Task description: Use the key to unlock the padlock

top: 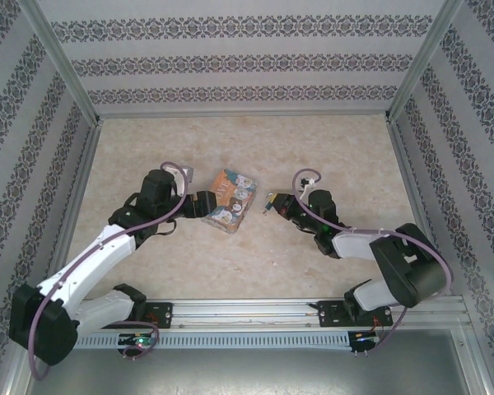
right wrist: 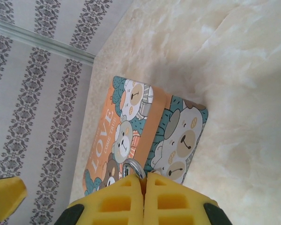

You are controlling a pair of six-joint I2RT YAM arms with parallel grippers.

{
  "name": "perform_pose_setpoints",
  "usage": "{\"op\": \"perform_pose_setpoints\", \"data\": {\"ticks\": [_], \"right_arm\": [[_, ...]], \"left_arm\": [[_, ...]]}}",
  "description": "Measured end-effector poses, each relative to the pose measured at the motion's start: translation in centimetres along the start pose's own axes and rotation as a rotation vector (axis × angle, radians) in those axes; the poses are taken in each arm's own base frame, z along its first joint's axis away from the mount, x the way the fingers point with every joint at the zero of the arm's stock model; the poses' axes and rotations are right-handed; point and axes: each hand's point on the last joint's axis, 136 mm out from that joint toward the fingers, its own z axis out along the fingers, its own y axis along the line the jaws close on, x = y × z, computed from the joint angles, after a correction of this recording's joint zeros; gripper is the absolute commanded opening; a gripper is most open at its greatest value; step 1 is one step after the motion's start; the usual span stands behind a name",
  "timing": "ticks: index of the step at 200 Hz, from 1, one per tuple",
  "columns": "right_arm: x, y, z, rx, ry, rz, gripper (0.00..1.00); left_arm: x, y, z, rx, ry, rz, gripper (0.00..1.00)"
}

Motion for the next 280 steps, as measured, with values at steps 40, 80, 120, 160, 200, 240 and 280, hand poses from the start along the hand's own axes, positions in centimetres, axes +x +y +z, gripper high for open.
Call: {"op": "perform_pose_setpoints", "data": {"ticks": [40, 80, 120, 160, 200, 240, 280], "right_arm": [[0.4, 0.3, -1.4, 0.051, 0.034, -0.064, 0.00], [0.8, 0.4, -2.8, 0.093, 0.065, -0.102, 0.00], [1.2, 0.6, -4.6, 0.145, 0.094, -0.149, 0.00], [2.2, 0.2, -6.2, 0.199, 0.142, -0.190, 0.00], [3.2, -0.2, -7.3, 0.258, 0.217, -0.183, 0.00], [4.8, -0.4, -8.0, 0.287, 0.301, -0.150, 0.00], [7.0, -0.9, -8.7, 0.330, 0.390, -0.144, 0.00]], "left_arm": [[-0.5, 1.2, -3.1, -0.095, -0.064, 0.163, 0.98], [-1.2, 1.5, -6.1, -0.148, -0.153, 0.372, 1.00], [2.7, 1.8, -5.9, -0.075, -0.129, 0.563, 0.99], [5.1, 1.8, -5.3, -0.005, -0.154, 0.677, 1.00], [5.9, 2.0, -4.8, 0.013, -0.165, 0.725, 0.99], [6.4, 2.2, -4.2, 0.020, -0.167, 0.765, 0.99], [7.7, 1.6, -3.6, 0.095, -0.149, 0.774, 1.00]]}}
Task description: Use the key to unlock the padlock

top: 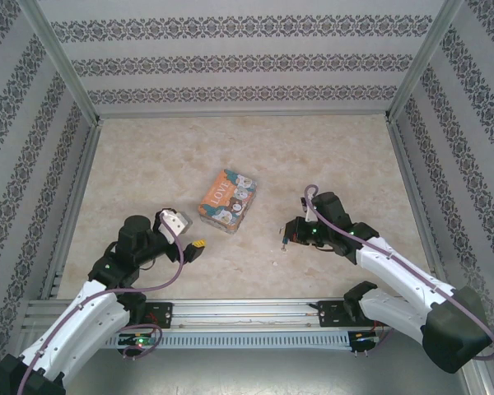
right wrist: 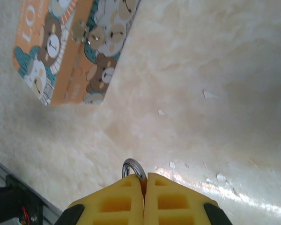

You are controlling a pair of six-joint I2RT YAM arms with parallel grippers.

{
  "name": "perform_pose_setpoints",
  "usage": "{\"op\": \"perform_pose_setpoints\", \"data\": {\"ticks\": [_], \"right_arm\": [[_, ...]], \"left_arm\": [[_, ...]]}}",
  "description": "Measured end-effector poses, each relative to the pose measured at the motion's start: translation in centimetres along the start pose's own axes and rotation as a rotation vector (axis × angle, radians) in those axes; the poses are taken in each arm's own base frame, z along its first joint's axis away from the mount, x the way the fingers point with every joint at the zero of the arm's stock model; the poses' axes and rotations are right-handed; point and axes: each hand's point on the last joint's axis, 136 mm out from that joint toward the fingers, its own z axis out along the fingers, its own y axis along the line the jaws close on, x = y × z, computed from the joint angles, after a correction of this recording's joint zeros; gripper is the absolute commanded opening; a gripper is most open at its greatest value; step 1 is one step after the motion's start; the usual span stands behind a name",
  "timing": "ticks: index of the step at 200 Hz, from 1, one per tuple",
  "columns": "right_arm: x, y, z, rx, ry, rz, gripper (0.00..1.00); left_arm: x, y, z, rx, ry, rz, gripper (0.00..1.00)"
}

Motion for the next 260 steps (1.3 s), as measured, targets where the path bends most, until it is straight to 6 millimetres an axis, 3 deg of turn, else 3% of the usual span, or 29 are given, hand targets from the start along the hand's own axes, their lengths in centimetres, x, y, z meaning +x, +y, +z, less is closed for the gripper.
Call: {"op": "perform_pose_setpoints", "data": {"ticks": [104, 175, 260], "right_arm": [[4.8, -1.1, 1.7, 0.107, 0.195, -0.002, 0.00], [6.6, -2.5, 3.1, 0.177, 0.283, 0.014, 0.00], [7.2, -3.2, 5.4, 0.195, 0.325, 0.037, 0.00]], "left_arm": [[-0.3, -0.5, 0.2, 0.036, -0.014, 0.003, 0.99], [-0.2, -0.6, 0.2, 0.040, -0.013, 0.005, 0.99], [-0.2, -0.7, 0.3, 0.044, -0.012, 0.008, 0.99]]}}
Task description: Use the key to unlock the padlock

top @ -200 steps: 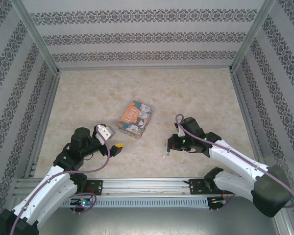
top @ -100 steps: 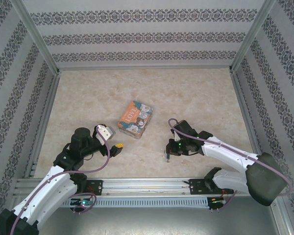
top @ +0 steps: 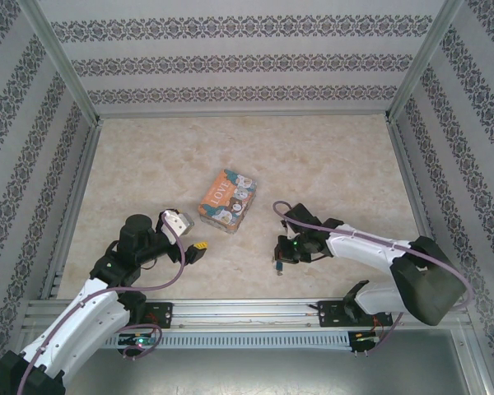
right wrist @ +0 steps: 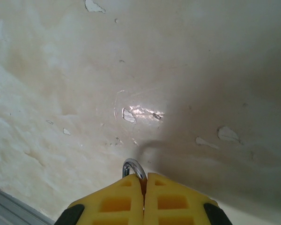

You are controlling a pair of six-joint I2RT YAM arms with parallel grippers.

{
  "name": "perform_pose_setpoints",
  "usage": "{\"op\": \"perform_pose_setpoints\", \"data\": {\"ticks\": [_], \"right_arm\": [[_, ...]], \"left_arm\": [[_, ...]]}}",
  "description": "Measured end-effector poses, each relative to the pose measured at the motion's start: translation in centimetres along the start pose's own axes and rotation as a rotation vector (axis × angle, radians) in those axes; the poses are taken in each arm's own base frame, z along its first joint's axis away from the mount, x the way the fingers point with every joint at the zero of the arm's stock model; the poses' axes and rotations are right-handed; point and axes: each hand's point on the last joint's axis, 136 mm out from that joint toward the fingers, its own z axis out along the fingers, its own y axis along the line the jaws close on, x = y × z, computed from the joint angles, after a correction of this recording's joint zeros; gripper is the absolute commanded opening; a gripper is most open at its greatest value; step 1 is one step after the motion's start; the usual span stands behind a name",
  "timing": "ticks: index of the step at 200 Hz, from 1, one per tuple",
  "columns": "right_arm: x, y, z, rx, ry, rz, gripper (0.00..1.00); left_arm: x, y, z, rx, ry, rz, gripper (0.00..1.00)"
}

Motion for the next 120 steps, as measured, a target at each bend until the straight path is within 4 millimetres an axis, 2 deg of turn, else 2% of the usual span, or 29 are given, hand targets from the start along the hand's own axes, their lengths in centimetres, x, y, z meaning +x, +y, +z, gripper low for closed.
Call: {"op": "perform_pose_setpoints", "data": {"ticks": [86, 120], "right_arm": [[0.13, -0.25, 0.68, 0.010, 0.018, 0.004, 0.00], [0.11, -0.26, 0.66, 0.010, 0.018, 0.004, 0.08]], "left_arm": [[0.03, -0.01, 0.01, 0.000, 0.001, 0.005, 0.99], [0.08, -0.01, 0.02, 0.000, 0.002, 0.006, 0.99]]}}
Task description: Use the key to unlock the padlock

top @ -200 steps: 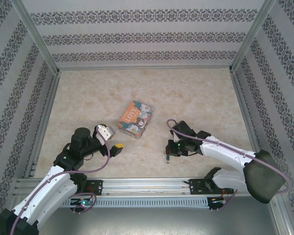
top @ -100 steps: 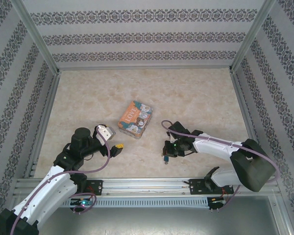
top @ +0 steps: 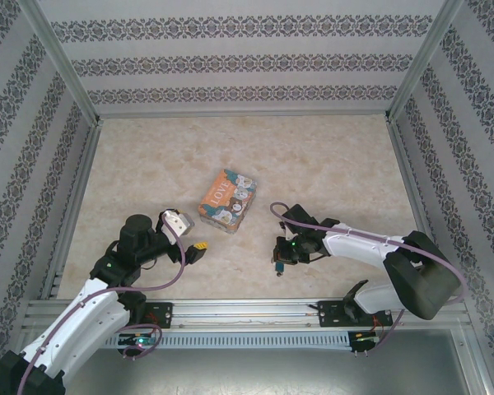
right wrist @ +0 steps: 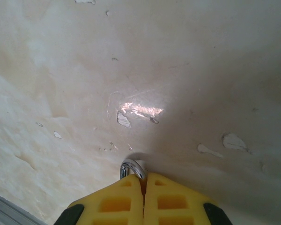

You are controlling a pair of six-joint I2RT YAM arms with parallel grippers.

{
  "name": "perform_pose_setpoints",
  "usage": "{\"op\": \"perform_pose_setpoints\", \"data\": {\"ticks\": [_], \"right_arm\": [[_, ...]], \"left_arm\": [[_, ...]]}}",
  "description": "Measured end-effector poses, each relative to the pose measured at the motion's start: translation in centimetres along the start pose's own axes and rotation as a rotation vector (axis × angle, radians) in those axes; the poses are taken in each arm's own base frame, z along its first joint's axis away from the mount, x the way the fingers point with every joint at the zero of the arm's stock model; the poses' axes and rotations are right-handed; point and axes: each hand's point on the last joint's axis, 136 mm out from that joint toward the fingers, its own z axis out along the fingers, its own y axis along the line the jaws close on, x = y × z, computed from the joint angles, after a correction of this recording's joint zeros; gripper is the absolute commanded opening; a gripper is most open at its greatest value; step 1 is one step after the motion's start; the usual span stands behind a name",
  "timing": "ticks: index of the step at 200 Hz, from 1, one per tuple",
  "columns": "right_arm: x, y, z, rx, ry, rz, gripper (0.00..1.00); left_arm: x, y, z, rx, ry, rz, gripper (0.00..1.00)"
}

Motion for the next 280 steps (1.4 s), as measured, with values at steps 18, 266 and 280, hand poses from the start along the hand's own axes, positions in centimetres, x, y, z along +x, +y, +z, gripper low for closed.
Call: {"op": "perform_pose_setpoints", "data": {"ticks": [18, 266, 280], "right_arm": [[-0.1, 0.0, -0.1, -0.001, -0.003, -0.001, 0.12], [-10.8, -1.8, -17.6, 0.106, -0.740, -0.139, 0.83], [-11.5, -2.6, -18.7, 0.149, -0.790, -0.150, 0.90]], "left_arm": [[0.0, 0.0, 0.0, 0.000, 0.000, 0.002, 1.00], [0.5, 0.0, 0.2, 0.004, 0.014, 0.007, 0.99], [0.5, 0.0, 0.2, 0.004, 0.015, 0.007, 0.99]]}}
